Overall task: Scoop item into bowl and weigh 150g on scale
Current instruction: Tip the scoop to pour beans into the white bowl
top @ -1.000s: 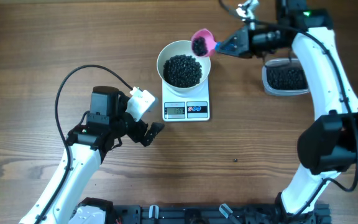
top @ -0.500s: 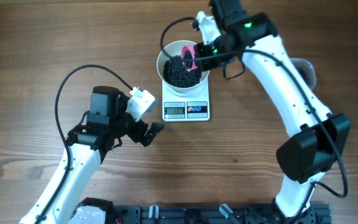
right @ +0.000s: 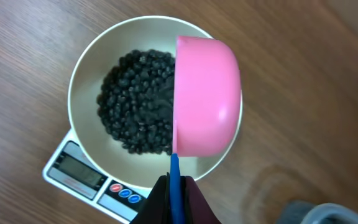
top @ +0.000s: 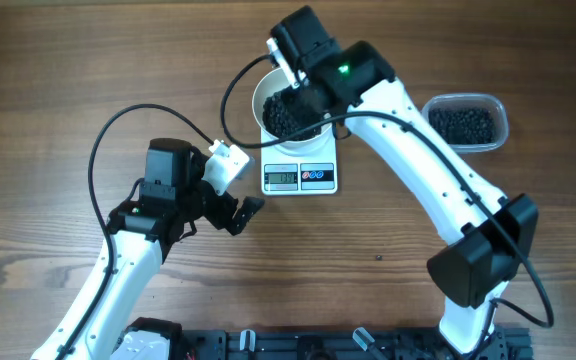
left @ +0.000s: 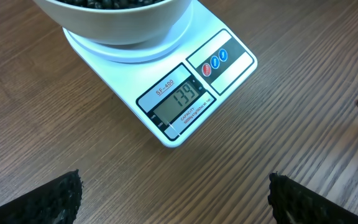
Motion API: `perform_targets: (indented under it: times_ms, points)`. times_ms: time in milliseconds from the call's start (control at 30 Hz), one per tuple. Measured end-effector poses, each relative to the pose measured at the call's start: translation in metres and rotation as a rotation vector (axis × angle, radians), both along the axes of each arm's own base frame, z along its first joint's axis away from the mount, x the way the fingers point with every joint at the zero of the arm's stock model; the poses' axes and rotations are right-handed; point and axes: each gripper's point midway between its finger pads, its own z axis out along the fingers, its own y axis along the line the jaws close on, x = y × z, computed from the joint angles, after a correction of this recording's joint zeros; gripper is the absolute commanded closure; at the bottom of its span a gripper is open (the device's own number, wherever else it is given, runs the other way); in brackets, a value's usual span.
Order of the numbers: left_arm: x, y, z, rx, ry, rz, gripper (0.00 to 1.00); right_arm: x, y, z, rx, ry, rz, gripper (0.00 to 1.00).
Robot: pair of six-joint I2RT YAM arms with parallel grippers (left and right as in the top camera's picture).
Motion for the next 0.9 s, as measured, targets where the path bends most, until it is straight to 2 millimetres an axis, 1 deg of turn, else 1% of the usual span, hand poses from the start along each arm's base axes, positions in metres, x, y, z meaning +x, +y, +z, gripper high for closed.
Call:
perform_targets:
  times_ms: [233,567,733,800,833,900]
  points:
    - [0.0,0.0,0.0,0.0,0.0,0.0,0.0,0.002,0.002,0.006,-0.084,-0.067,0.035,0.96]
    - [0.0,0.0,0.0,0.0,0.0,0.0,0.0,0.004,-0.001,0.006,-0.094,-0.073,0.027,0.96]
    - [0.0,0.0,0.0,0.0,0.0,0.0,0.0,0.007,-0.006,0.003,-0.025,-0.029,0.003,0.96]
    - [0.0,0.0,0.0,0.0,0.0,0.0,0.0,0.011,-0.012,0.002,0.013,-0.008,-0.021,0.95]
    - [0.0,0.0,0.0,0.0,0.0,0.0,0.0,0.012,-0.015,0.002,0.036,0.002,-0.032,0.96]
    - [0.0,0.0,0.0,0.0,0.0,0.0,0.0,0.016,-0.021,0.009,0.106,0.016,-0.052,0.96]
